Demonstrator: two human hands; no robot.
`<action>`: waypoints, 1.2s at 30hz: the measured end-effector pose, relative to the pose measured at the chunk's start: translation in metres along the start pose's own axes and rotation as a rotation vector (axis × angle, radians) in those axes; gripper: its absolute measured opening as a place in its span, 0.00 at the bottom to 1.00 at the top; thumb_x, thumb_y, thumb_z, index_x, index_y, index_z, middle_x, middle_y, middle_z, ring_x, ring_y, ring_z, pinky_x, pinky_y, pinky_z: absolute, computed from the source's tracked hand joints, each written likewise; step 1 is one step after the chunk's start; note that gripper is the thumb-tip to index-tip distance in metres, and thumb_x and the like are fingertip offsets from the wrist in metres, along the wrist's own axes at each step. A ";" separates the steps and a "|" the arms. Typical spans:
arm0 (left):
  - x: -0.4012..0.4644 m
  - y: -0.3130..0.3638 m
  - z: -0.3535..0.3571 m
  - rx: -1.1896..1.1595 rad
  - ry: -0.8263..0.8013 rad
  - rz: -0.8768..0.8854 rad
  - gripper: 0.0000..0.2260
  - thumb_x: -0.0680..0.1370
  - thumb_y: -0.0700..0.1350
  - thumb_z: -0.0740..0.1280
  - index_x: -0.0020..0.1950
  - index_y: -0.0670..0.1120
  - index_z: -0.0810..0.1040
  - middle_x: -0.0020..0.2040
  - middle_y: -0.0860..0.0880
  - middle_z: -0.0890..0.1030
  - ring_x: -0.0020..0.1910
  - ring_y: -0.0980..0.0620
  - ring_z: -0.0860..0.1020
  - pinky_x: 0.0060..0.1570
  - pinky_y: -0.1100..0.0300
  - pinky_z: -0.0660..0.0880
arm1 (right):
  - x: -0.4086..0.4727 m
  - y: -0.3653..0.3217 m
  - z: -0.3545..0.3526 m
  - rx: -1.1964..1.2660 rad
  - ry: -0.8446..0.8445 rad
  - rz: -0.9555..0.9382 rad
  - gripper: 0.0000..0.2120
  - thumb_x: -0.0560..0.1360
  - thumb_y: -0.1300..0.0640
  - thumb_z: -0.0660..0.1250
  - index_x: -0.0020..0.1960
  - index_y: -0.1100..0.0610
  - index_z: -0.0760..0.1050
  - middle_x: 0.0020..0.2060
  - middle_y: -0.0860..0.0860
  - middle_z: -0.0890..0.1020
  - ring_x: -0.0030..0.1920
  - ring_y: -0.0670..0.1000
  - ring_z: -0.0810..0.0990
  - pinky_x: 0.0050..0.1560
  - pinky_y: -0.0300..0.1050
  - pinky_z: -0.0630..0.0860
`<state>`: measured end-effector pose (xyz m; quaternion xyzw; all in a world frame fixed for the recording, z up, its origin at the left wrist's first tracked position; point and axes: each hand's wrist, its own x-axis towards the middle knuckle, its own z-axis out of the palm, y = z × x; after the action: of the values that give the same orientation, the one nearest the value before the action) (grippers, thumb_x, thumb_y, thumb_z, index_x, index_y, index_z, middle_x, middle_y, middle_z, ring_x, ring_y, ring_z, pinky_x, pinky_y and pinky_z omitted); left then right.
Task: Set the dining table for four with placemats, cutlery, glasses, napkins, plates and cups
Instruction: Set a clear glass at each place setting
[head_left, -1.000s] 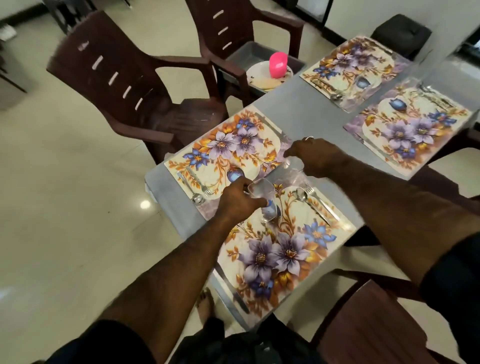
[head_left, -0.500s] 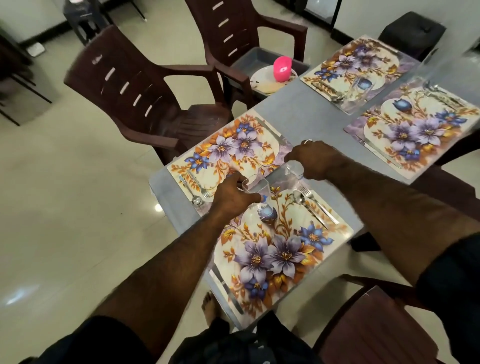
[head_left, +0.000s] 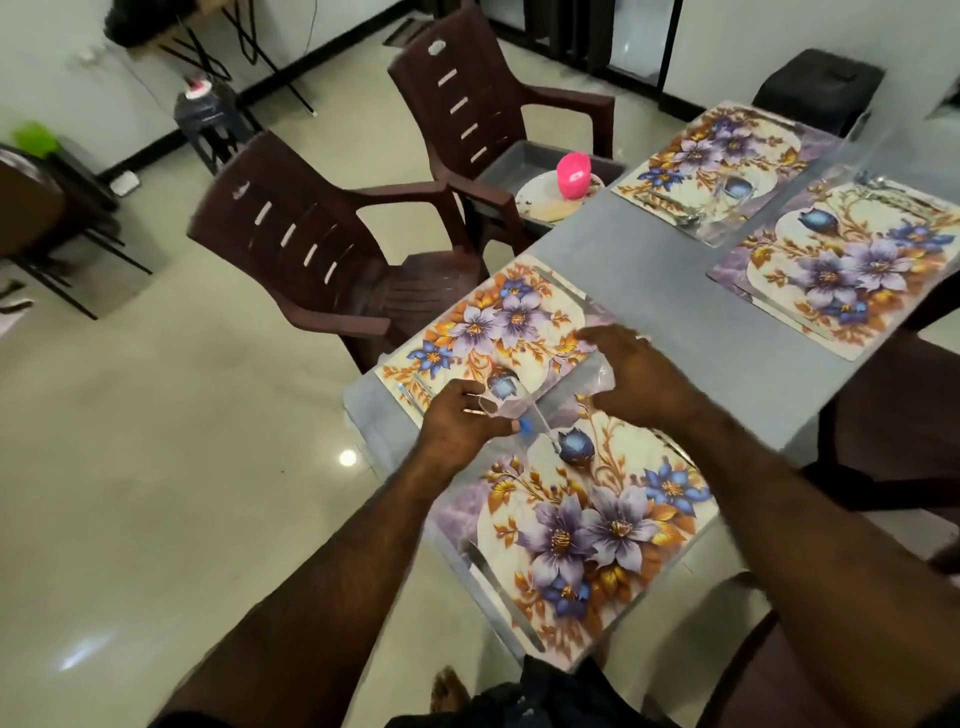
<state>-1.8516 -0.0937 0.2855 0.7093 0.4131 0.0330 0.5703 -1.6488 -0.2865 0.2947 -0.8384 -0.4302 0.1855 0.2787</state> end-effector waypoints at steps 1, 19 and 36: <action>-0.001 -0.003 -0.011 -0.043 -0.015 0.001 0.29 0.63 0.47 0.88 0.59 0.48 0.80 0.50 0.49 0.86 0.51 0.48 0.85 0.52 0.53 0.83 | -0.006 -0.012 0.012 0.122 -0.050 0.018 0.45 0.66 0.53 0.84 0.78 0.49 0.67 0.73 0.51 0.74 0.68 0.54 0.76 0.67 0.54 0.76; 0.026 -0.099 -0.278 -0.126 -0.273 0.162 0.30 0.61 0.47 0.88 0.61 0.51 0.84 0.52 0.45 0.85 0.53 0.42 0.85 0.57 0.39 0.83 | 0.066 -0.248 0.194 0.154 -0.195 0.099 0.24 0.61 0.47 0.87 0.52 0.47 0.79 0.46 0.44 0.82 0.47 0.46 0.80 0.44 0.38 0.77; 0.249 -0.015 -0.167 0.850 -0.602 0.567 0.20 0.71 0.62 0.73 0.57 0.52 0.81 0.57 0.48 0.84 0.55 0.44 0.82 0.55 0.51 0.79 | 0.115 -0.131 0.169 0.683 0.623 0.797 0.42 0.53 0.44 0.85 0.64 0.45 0.74 0.50 0.54 0.83 0.40 0.54 0.82 0.36 0.49 0.77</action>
<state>-1.7831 0.1924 0.2258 0.9364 0.0043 -0.1870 0.2970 -1.7580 -0.0782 0.2375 -0.8128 0.1023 0.1489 0.5539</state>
